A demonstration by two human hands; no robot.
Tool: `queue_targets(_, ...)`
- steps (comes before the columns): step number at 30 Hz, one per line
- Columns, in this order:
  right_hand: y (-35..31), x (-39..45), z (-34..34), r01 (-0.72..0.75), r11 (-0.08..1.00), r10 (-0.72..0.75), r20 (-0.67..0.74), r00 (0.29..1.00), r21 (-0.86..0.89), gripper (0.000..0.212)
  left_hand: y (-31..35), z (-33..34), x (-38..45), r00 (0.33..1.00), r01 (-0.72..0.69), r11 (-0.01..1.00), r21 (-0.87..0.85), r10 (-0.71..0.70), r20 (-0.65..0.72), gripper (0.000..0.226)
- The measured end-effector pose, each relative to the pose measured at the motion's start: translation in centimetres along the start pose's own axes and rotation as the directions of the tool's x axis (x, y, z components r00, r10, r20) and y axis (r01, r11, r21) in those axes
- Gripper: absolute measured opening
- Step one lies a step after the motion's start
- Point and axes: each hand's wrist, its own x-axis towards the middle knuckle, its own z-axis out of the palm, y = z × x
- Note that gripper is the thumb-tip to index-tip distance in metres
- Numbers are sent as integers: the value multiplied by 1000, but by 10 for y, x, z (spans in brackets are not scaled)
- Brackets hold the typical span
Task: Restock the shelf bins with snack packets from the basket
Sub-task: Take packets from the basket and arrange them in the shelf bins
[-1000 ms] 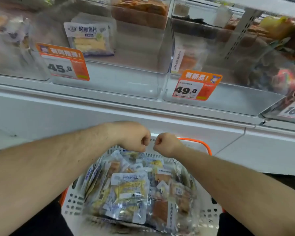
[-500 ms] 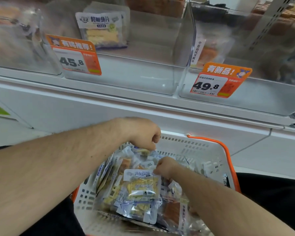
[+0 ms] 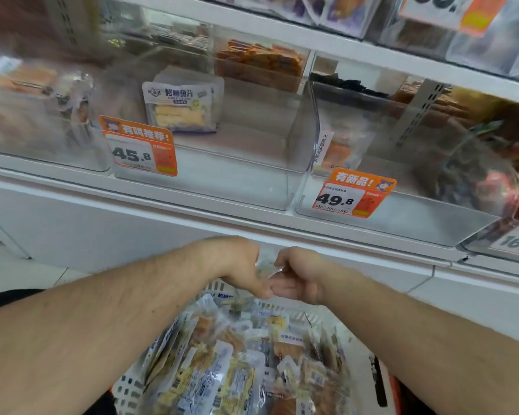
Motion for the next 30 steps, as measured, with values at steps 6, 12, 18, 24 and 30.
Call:
queue_targets(6,-45,-54,2,112,979,-131,111,985,169,21,-7,-14,-7,898,-29,986,-164,-47,-437,13)
queue_targets(12,-63,-81,-3,458,881,-469,-96,878,-118,21,-40,-54,-34,844,-161,842,-515,-153,-514,13)
queue_targets(18,-61,-77,2,507,846,-532,-186,826,-167,30,-61,-68,-48,890,-348,444,-826,-121,-440,14)
queue_targets(24,-86,-81,21,560,823,-566,-62,822,-94,8,-70,-70,-47,871,-420,289,-860,-139,-472,8)
queue_targets(30,-133,-79,43,414,910,-414,4,910,-24,5,-89,-86,-51,660,-531,358,-768,-395,-640,12)
